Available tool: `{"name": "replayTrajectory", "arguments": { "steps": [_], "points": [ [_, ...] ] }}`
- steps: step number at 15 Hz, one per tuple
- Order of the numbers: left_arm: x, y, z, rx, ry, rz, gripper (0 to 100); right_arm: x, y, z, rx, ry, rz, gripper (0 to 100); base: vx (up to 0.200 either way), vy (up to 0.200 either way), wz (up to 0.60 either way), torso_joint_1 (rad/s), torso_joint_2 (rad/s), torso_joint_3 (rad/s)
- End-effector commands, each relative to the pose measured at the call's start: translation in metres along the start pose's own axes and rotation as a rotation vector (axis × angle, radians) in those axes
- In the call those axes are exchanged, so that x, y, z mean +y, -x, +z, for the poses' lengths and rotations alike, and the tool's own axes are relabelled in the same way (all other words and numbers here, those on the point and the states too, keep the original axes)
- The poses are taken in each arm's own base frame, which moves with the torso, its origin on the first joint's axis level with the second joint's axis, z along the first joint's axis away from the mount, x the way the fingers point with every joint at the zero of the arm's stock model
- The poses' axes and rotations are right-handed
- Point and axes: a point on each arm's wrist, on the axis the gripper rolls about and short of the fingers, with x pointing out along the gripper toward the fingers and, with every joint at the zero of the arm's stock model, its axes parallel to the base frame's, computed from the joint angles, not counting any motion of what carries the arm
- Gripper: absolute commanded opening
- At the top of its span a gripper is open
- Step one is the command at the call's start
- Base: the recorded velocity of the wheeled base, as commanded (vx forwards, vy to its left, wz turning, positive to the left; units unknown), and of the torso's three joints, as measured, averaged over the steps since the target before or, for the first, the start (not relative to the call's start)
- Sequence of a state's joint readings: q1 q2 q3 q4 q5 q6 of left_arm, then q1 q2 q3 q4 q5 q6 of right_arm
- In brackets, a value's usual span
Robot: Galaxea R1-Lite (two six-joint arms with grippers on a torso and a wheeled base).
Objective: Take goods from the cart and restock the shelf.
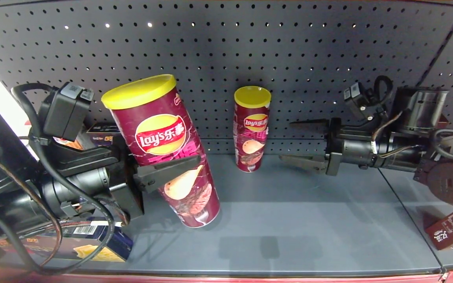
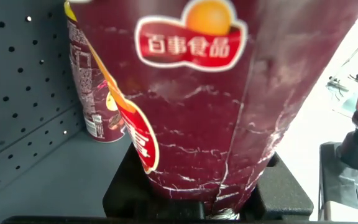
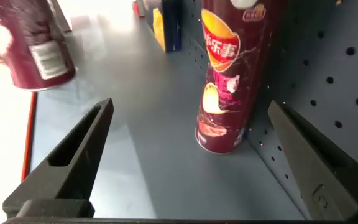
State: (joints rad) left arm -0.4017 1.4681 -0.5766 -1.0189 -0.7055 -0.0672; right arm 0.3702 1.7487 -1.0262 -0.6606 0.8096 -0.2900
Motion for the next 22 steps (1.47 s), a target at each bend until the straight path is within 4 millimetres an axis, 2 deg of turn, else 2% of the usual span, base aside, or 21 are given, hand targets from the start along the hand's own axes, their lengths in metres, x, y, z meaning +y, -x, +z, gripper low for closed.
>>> {"name": "replayTrajectory", "arguments": {
  "steps": [1, 11, 16, 22],
  "points": [
    [-0.001, 0.001, -0.001, 0.004, 0.003, 0.0, 0, -0.007, -0.012, -0.014, 0.02, 0.005, 0.011, 100, 0.0, 0.0, 0.0, 0.0, 0.0, 0.0],
    [0.0, 0.001, -0.001, 0.002, 0.002, 0.008, 0, -0.034, -0.052, -0.041, 0.028, -0.008, 0.028, 100, 0.0, 0.0, 0.0, 0.0, 0.0, 0.0],
    [0.005, 0.005, 0.0, 0.001, -0.001, 0.032, 0, -0.029, -0.069, -0.058, 0.05, -0.036, 0.062, 100, 0.0, 0.0, 0.0, 0.0, 0.0, 0.0],
    [0.005, 0.005, 0.0, 0.001, -0.001, 0.032, 0, -0.022, -0.071, -0.058, 0.056, -0.042, 0.072, 100, 0.0, 0.0, 0.0, 0.0, 0.0, 0.0]
  ]
}}
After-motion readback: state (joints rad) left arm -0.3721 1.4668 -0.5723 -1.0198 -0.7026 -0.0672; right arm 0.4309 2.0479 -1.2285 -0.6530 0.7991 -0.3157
